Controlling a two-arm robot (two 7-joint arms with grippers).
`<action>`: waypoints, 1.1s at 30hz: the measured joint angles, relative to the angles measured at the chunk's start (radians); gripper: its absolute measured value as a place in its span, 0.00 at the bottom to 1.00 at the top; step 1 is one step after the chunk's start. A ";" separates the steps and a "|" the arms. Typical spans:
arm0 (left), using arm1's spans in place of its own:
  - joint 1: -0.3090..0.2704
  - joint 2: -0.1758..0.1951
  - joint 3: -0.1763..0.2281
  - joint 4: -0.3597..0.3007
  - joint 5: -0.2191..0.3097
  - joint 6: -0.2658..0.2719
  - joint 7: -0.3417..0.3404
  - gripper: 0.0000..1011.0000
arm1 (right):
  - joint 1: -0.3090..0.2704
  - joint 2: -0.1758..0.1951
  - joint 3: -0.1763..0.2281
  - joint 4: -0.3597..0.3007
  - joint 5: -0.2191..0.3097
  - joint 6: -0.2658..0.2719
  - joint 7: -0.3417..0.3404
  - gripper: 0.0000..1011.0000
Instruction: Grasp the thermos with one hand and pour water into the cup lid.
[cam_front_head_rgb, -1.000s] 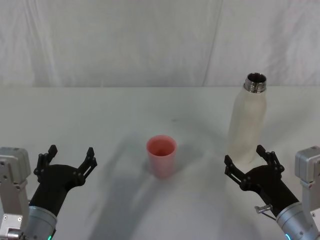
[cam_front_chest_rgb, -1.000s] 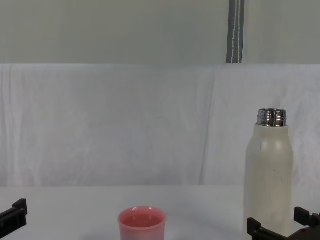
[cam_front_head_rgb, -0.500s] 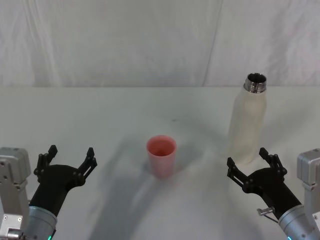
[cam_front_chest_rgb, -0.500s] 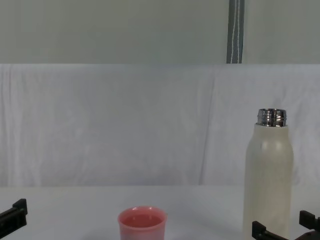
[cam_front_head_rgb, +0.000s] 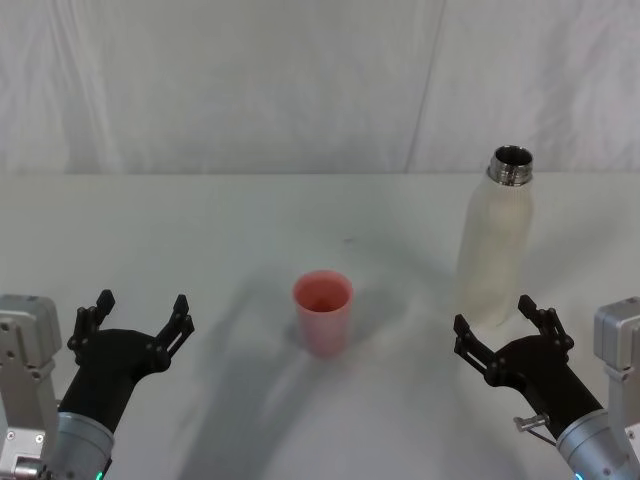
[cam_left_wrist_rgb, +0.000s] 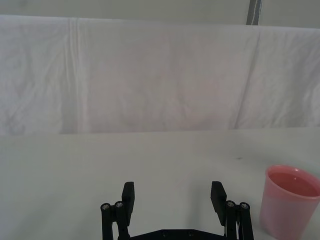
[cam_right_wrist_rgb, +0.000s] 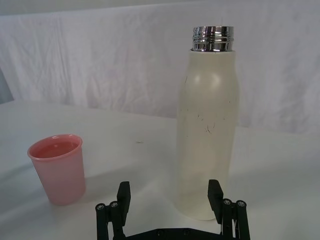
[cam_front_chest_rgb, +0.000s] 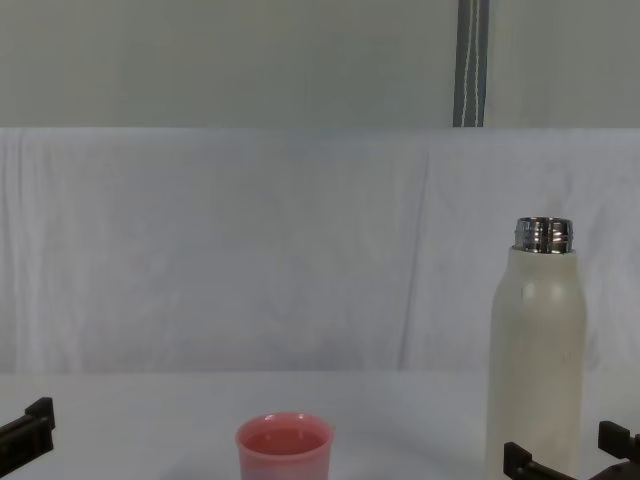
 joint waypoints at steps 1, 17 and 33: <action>0.000 0.000 0.000 0.000 0.000 0.000 0.000 0.99 | 0.000 0.000 0.000 0.000 0.000 0.000 0.000 0.99; 0.000 0.000 0.000 0.000 0.000 0.000 0.000 0.99 | 0.000 0.000 0.000 0.000 0.000 -0.002 0.000 0.99; 0.000 0.000 0.000 0.000 0.000 0.000 0.000 0.99 | 0.000 0.000 0.000 0.000 0.000 -0.001 0.000 0.99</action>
